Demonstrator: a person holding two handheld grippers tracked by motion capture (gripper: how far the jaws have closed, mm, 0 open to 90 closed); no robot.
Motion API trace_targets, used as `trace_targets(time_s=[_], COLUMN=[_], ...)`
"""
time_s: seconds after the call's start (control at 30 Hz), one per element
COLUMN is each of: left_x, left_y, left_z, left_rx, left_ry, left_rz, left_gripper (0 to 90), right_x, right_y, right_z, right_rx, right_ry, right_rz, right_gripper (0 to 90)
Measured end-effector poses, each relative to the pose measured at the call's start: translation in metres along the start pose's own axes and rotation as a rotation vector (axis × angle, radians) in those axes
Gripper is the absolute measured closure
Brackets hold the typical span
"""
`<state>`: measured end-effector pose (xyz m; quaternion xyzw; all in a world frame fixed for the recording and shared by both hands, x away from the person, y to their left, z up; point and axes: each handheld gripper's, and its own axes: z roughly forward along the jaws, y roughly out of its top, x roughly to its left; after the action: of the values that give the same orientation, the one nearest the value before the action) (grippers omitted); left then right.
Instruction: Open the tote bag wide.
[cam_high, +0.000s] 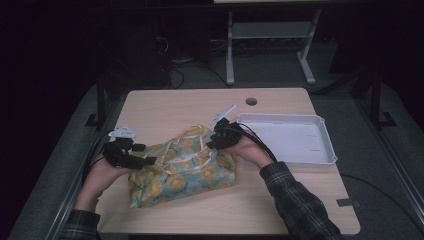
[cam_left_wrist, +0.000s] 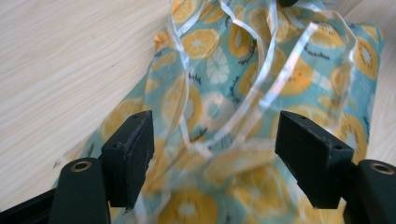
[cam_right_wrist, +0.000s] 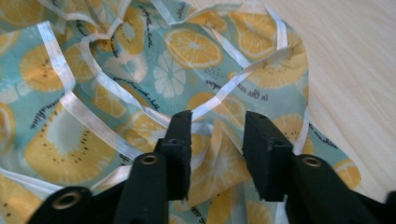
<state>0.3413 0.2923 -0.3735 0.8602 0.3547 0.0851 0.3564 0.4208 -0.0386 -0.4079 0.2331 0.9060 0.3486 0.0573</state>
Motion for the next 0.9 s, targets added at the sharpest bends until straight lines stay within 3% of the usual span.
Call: trace_targets(time_s=[0.13,0.2,0.3,0.5,0.67,0.73,0.9], left_x=[0.002,0.0,0.0,0.001,0.001,0.004,0.006], left_y=[0.005,0.003,-0.002,-0.011,-0.018,-0.021,-0.024], left_z=[0.016,0.021,0.025,0.027,0.031,0.032,0.033], left_rx=[0.037,0.049,0.086,0.143,0.18,0.217,0.23], left_ry=[-0.026,-0.028,-0.037,-0.053,-0.036,-0.035,-0.013], left_rz=[0.002,-0.018,-0.013,-0.011,-0.02,-0.014,-0.03], left_gripper=[31.2,33.2,35.6,40.0,41.3,43.2,58.9], right_x=[0.0,-0.001,0.0,-0.001,-0.001,-0.001,-0.001], right_y=[-0.003,-0.004,-0.005,-0.006,-0.006,-0.006,-0.006], right_z=[0.003,0.004,0.004,0.001,0.001,0.002,0.001], right_rx=[0.021,0.017,0.02,0.009,0.014,0.013,0.012], right_ry=[0.002,0.004,0.003,-0.002,0.0,0.0,-0.002], right_rz=[-0.007,-0.018,-0.033,-0.061,-0.062,-0.061,-0.067], right_gripper=[72.6,78.1,83.2,84.2,84.2,84.2,84.5])
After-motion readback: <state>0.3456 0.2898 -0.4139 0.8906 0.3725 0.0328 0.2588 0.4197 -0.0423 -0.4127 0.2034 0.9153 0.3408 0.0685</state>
